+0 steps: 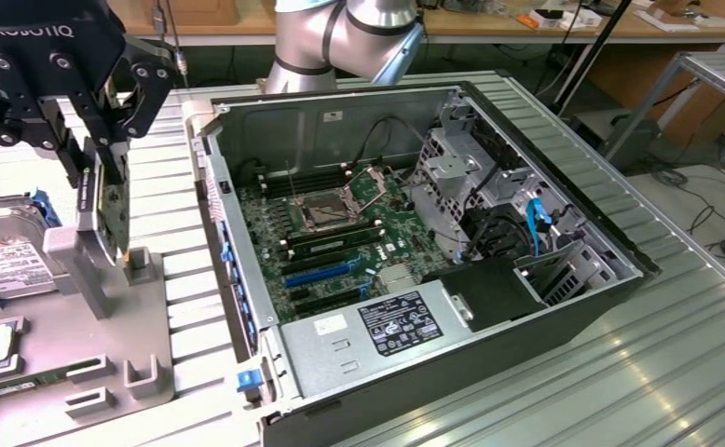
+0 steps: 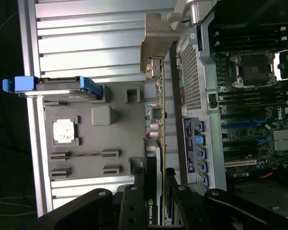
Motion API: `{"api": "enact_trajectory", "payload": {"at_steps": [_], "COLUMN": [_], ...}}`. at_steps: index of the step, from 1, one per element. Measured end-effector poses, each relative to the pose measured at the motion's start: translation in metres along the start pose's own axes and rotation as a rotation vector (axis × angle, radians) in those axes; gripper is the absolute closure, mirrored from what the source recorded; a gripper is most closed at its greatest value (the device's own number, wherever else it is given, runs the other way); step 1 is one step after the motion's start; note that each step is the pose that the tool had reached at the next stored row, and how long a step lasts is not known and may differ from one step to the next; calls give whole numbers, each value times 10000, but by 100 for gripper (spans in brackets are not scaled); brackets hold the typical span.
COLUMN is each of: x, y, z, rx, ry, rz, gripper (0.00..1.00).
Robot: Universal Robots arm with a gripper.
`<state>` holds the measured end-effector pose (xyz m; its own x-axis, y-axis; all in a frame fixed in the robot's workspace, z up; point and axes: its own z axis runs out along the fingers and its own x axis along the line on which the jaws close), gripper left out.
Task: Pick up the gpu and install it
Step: 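Pick up the gpu and move the gpu toward the slot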
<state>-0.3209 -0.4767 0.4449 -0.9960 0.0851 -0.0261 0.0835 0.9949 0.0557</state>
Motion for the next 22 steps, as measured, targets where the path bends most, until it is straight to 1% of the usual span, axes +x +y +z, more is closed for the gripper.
{"api": "enact_trajectory", "payload": {"at_steps": [15, 22], "x": [-116, -233], "y": [10, 20], "z": [3, 7], "rx": [1, 0], "ry": [1, 1], "rz": [0, 0], "gripper": [73, 73]}}
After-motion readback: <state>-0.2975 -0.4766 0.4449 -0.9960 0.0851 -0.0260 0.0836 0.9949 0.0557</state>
